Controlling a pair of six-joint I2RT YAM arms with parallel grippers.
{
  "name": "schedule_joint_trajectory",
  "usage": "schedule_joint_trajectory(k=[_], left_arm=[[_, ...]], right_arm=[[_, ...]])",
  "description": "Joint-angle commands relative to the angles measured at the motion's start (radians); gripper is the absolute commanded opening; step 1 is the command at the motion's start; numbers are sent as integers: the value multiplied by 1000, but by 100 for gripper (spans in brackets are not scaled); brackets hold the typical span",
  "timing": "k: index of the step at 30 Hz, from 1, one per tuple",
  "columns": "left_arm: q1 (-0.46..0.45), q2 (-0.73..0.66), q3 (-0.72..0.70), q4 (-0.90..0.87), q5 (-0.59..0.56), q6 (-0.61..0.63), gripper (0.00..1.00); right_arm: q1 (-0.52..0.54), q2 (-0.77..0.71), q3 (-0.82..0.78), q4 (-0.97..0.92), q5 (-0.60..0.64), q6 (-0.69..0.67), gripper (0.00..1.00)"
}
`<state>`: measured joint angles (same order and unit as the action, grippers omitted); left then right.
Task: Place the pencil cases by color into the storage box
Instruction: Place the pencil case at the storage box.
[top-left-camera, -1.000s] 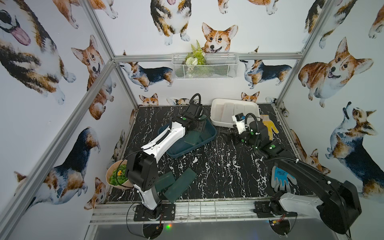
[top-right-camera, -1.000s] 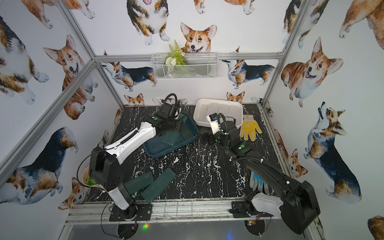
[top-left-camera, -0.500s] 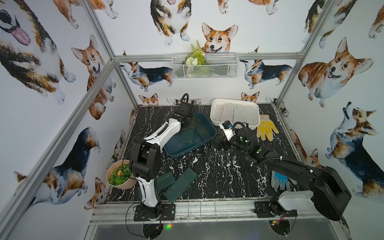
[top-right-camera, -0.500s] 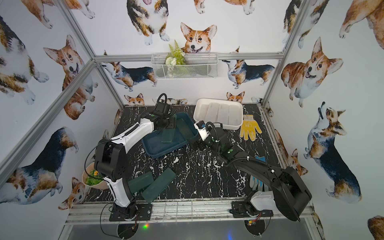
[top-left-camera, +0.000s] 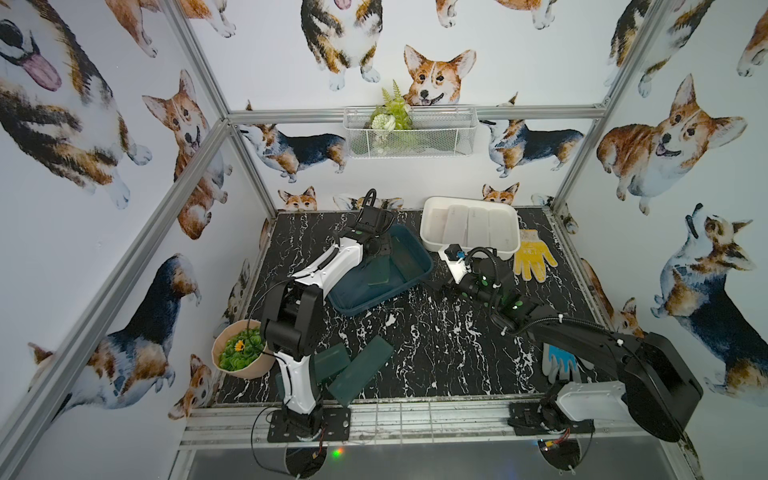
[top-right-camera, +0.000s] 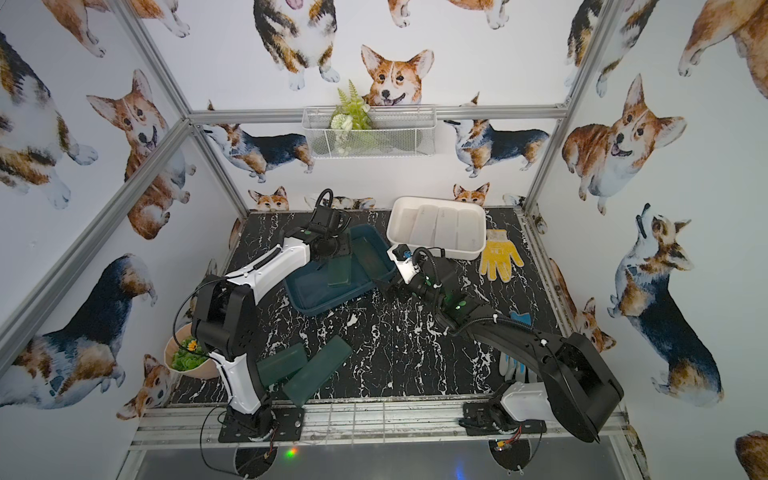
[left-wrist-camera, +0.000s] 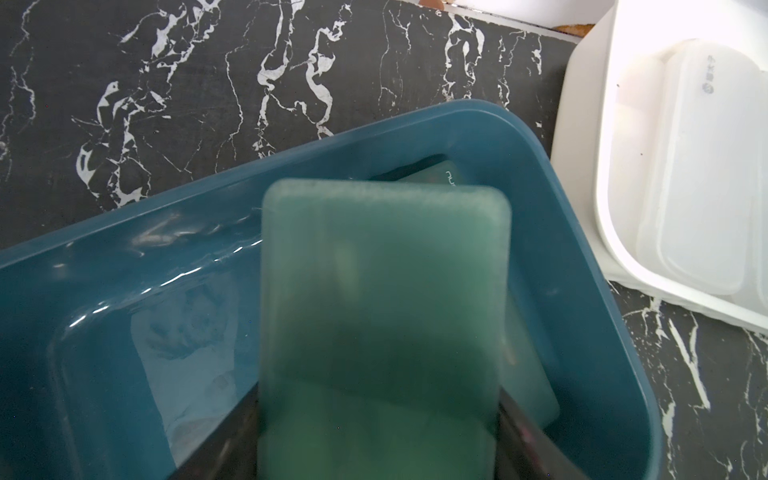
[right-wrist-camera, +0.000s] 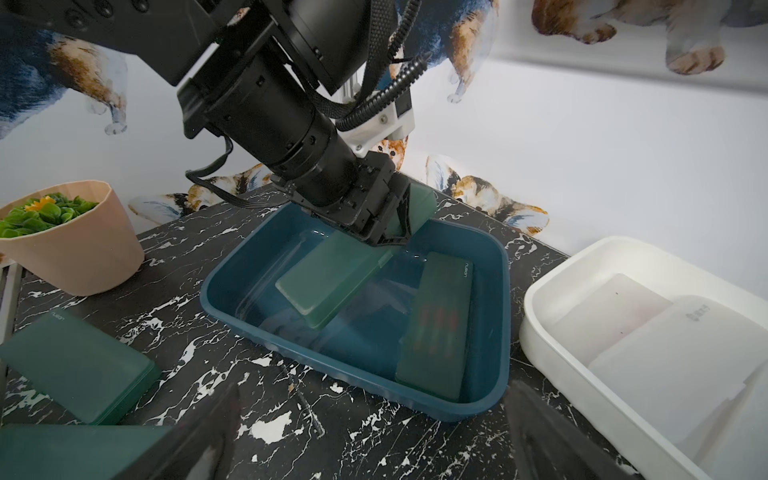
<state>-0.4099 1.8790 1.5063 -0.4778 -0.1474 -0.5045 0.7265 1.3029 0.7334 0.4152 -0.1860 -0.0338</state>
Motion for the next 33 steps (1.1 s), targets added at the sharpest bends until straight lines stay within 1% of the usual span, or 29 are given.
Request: schedule_joint_trajectory(k=[1,5,16,21,33], left_arm=[[2,-8,-6,39,-49,-59,67],[1,10,-6,42,-86,-100,67],[8,112,37,45,-127,-237,67],[7,149,64,40,-113,-292,67],[8,264,135,-22,-109,-329,67]], right_arm=[[2,1,-7,60,-33,-37,100],[2,-8,-16,66,-41,-36,100],[2,-31,-38,76,-35,-35,99],[2,-37,-46,64,-41,-54,99],[2,-15,-35,23,-124,-99,99]])
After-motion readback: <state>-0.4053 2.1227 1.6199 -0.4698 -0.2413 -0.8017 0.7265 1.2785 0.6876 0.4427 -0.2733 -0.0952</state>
